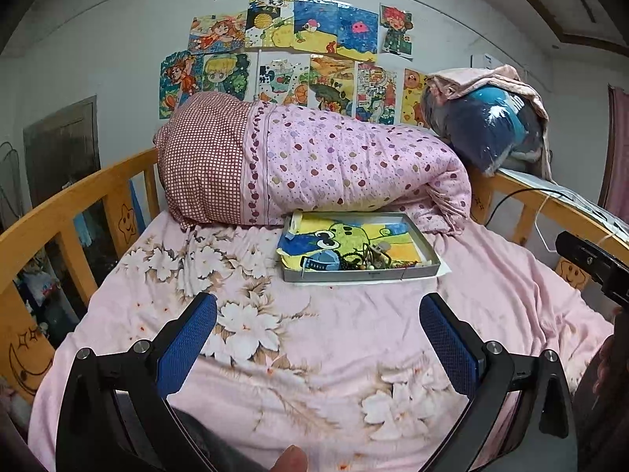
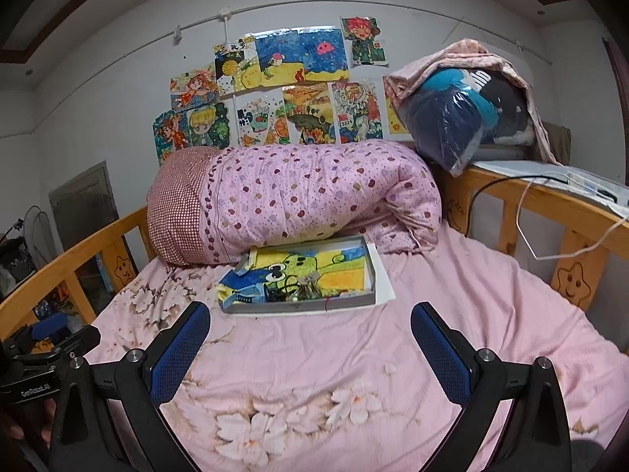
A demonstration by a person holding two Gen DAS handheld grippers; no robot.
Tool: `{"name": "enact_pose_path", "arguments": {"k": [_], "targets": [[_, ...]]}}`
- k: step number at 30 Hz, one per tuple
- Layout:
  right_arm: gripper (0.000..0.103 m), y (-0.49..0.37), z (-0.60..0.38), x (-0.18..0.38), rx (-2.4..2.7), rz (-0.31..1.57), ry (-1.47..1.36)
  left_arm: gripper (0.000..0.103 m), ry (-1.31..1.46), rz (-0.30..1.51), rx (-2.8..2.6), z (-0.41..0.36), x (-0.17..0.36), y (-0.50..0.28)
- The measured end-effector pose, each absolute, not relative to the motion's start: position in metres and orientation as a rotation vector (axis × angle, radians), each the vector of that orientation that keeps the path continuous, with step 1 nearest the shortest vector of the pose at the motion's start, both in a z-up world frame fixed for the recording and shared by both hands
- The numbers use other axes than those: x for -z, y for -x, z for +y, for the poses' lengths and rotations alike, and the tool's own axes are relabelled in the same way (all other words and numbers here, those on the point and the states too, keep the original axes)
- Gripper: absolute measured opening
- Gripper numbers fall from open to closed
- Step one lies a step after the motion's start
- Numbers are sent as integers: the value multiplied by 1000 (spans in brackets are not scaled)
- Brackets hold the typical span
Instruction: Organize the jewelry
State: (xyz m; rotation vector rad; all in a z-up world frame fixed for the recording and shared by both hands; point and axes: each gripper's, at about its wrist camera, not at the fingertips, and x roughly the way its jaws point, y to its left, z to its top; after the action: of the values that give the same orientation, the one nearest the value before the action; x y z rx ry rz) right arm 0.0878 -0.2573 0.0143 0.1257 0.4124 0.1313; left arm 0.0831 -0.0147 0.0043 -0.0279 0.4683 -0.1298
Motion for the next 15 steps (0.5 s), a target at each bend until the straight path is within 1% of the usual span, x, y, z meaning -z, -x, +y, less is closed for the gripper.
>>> {"name": "enact_pose_path", "arguments": {"k": [8, 15], "targets": [[103, -68, -251, -14, -152, 423, -129, 101, 26, 474, 134, -10, 1, -66], [103, -71, -236, -4, -144, 493, -65, 101, 36, 476, 130, -4, 2, -60]]}}
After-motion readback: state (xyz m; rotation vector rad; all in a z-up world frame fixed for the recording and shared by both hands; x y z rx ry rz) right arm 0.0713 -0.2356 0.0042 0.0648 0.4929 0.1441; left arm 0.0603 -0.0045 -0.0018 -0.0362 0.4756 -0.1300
